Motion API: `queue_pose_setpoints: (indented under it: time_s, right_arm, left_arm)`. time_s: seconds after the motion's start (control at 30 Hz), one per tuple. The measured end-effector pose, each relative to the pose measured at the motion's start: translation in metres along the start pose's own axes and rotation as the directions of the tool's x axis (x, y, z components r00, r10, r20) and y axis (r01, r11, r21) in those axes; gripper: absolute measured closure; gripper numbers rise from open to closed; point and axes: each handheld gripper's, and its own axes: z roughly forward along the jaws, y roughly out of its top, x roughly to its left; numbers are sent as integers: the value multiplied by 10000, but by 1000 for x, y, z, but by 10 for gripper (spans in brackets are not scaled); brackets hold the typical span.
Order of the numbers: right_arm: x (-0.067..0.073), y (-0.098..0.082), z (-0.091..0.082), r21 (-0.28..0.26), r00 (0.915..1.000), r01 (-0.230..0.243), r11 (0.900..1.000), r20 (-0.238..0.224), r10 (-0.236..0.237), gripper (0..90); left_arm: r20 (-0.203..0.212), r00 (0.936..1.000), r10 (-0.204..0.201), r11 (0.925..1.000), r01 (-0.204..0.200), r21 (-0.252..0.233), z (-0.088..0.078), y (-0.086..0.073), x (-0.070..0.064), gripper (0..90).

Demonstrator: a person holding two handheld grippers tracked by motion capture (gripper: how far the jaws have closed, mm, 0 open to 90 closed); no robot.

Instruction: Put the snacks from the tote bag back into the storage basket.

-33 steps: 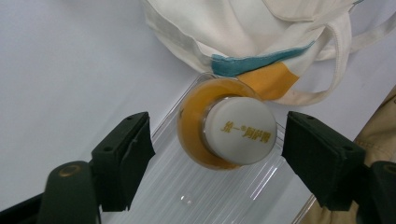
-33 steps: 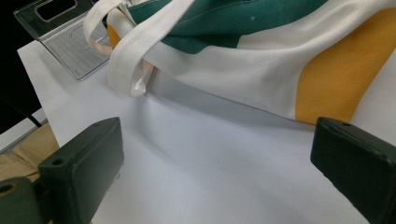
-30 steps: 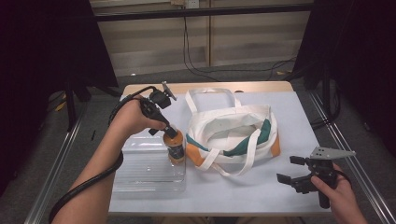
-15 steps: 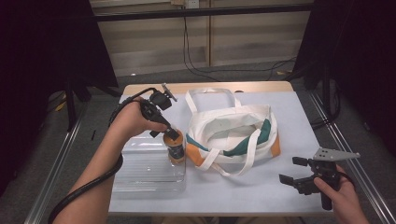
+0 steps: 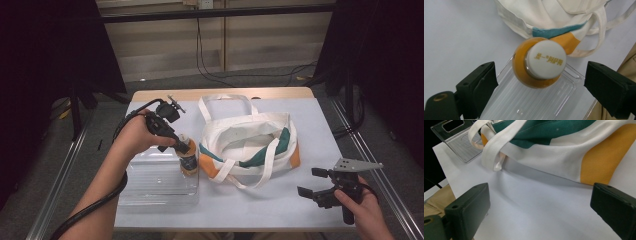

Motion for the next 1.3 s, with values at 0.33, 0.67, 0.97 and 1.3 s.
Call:
queue_pose_setpoints:
  time_s: [0.33, 0.67, 0.97, 1.3]
  right_arm:
    - [0, 0, 0, 13, 10000, 22, 10000, -12, -22, 25]
    - [1, 1, 2, 54, 10000, 57, 10000, -47, -57, 25]
    - [1, 1, 2, 67, 9999, 97, 9999, -58, -96, 25]
    - [1, 1, 1, 54, 9999, 100, 9999, -64, -100, 25]
  left_arm:
    - [-206, 9998, -11, 10000, 10, -47, 5, -10, -4, 102]
    - [-276, 9995, -158, 9997, 153, -164, 13, -21, -3, 102]
    - [-100, 9993, -348, 9989, 345, -325, 21, -29, -2, 100]
    - [-49, 9994, -354, 9987, 352, -377, 25, -36, -2, 100]
